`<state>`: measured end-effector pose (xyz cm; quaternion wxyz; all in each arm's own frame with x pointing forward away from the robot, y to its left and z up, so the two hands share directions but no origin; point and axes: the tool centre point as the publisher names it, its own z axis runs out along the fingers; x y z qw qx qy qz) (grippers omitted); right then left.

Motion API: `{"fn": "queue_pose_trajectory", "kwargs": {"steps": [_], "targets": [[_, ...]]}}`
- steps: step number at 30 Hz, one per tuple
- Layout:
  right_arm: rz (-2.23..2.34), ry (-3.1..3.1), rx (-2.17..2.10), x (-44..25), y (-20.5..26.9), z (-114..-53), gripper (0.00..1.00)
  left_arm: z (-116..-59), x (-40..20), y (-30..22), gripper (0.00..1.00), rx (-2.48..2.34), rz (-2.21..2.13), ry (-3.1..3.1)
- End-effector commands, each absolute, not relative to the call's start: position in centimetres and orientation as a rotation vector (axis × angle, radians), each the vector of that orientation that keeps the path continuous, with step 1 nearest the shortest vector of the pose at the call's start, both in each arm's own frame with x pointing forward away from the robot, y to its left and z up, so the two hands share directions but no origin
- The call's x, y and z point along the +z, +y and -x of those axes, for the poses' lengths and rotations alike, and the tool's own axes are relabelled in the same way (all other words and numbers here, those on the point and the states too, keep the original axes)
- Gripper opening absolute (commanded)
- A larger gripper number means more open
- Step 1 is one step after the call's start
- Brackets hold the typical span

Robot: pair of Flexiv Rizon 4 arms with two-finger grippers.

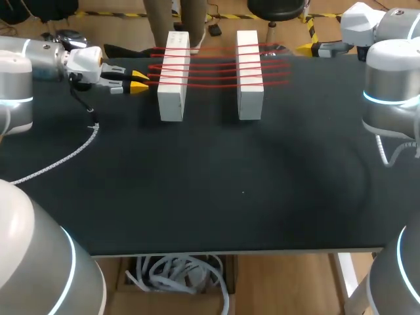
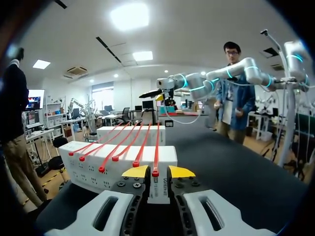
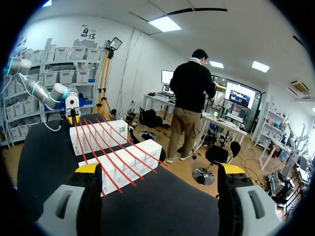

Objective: Grab the tape and strap the tape.

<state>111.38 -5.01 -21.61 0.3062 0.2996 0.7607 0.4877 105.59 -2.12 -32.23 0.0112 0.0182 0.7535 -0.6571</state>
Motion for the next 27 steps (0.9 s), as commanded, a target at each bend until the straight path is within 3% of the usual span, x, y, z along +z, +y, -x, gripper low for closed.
{"fn": "queue_pose_trajectory", "kwargs": {"steps": [1, 11, 17, 19, 27], "targets": [[-0.793, 2.013, 1.291, -21.61, -5.0, -111.38, 1.0, -105.74, -32.51, -1.98, 0.17, -2.058, -0.059, 2.347], [-0.793, 2.013, 1.291, -21.61, -5.0, -111.38, 1.0, -105.84, -32.57, -2.12, 0.16, -2.064, -0.062, 2.346], [-0.793, 2.013, 1.291, -21.61, -5.0, -111.38, 1.0, -105.89, -32.58, -2.22, 0.11, -2.071, -0.063, 2.339], [-0.793, 2.013, 1.291, -21.61, -5.0, -111.38, 1.0, -105.89, -32.58, -2.23, 0.0, -2.073, -0.063, 2.339], [-0.793, 2.013, 1.291, -21.61, -5.0, -111.38, 1.0, -105.72, -32.42, -2.1, 0.0, -2.109, -0.054, 2.308]]}}
